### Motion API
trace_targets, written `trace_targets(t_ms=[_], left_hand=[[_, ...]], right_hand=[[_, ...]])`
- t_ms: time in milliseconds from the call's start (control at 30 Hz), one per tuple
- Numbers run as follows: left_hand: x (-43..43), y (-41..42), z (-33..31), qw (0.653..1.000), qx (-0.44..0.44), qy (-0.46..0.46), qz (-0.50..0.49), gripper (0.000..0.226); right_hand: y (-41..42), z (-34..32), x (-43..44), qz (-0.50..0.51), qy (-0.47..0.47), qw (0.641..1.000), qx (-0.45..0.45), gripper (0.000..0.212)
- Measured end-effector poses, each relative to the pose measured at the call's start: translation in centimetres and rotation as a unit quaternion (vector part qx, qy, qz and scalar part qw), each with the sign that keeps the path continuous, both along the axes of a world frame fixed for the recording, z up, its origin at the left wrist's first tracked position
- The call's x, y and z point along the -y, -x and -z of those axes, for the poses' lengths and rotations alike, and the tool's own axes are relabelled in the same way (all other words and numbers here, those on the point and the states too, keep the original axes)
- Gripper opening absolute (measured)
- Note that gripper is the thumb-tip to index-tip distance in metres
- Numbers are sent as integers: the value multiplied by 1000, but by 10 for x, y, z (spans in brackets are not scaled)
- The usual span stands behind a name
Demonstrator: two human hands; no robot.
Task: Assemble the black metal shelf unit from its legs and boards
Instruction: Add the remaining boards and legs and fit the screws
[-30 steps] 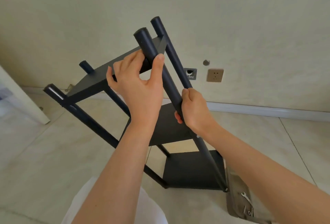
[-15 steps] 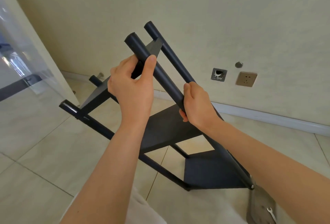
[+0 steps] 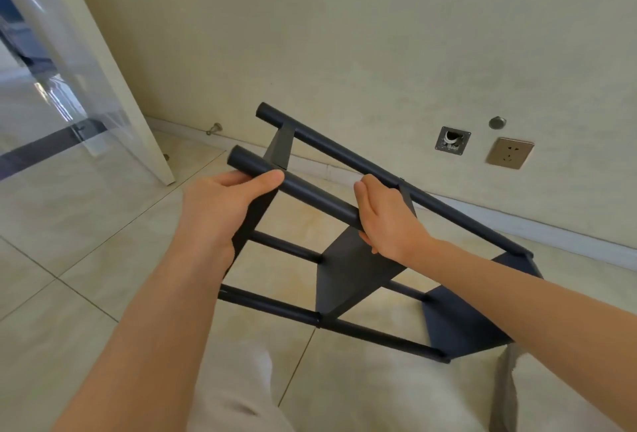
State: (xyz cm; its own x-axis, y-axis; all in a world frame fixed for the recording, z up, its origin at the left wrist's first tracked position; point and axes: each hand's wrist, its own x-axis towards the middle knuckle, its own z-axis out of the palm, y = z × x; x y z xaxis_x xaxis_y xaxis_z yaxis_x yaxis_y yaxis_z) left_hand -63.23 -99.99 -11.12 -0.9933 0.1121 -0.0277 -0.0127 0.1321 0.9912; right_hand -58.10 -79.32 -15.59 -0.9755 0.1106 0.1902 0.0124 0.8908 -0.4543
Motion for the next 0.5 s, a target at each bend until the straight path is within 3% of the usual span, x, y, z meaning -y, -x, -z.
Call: trace_targets(t_ms=[233, 333, 500], left_hand=[[11, 28, 32, 991, 119, 50, 45, 29], [16, 37, 57, 984, 145, 79, 61, 30], [18, 47, 107, 976, 193, 71, 69, 37]], right_hand=[[9, 36, -13, 4, -37, 999, 34, 15], [14, 57, -17, 6, -2, 1000, 11, 12], [29, 96, -24, -2, -43, 999, 27, 24]])
